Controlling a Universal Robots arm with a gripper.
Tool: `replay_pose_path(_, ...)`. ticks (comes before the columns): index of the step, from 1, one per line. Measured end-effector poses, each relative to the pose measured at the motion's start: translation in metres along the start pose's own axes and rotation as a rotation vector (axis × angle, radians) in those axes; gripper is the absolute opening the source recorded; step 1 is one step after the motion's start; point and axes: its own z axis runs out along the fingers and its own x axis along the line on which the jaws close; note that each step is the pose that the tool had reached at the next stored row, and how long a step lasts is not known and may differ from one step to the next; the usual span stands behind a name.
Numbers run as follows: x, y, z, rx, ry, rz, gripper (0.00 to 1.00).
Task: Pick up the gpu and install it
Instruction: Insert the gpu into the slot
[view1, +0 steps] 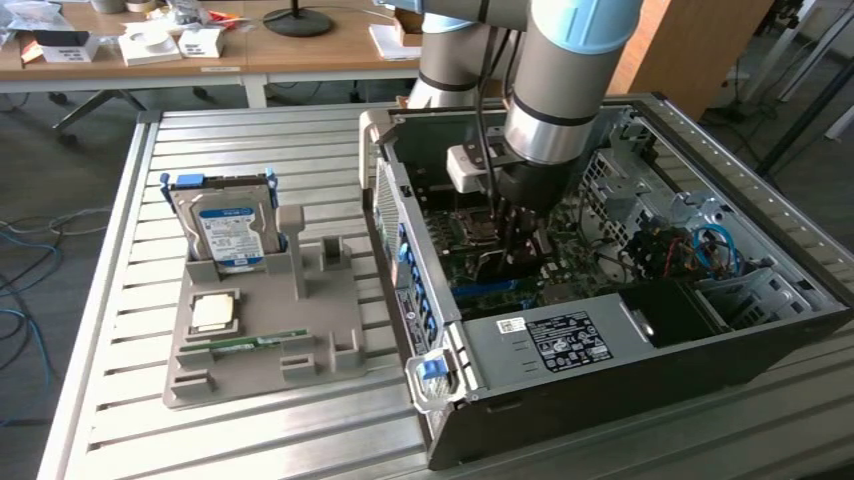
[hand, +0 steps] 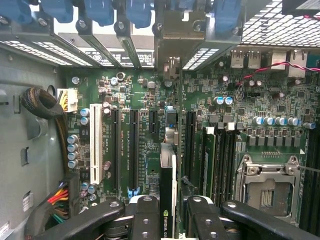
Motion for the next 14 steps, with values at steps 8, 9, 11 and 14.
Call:
replay_pose_path(8, 0.0000, 0.0017, 0.0000, 0.0016, -0.0002, 0.000, 0.26)
replay_pose_path(9, 0.0000, 0.0017, 0.0001, 0.0016, -0.0002, 0.000, 0.26)
replay_pose_path(11, 0.0001, 0.0017, 0.0001, 0.0016, -0.0001, 0.000, 0.26)
replay_pose_path(14, 0.0000, 0.0017, 0.0003, 0.0016, -0.0001, 0.000, 0.26)
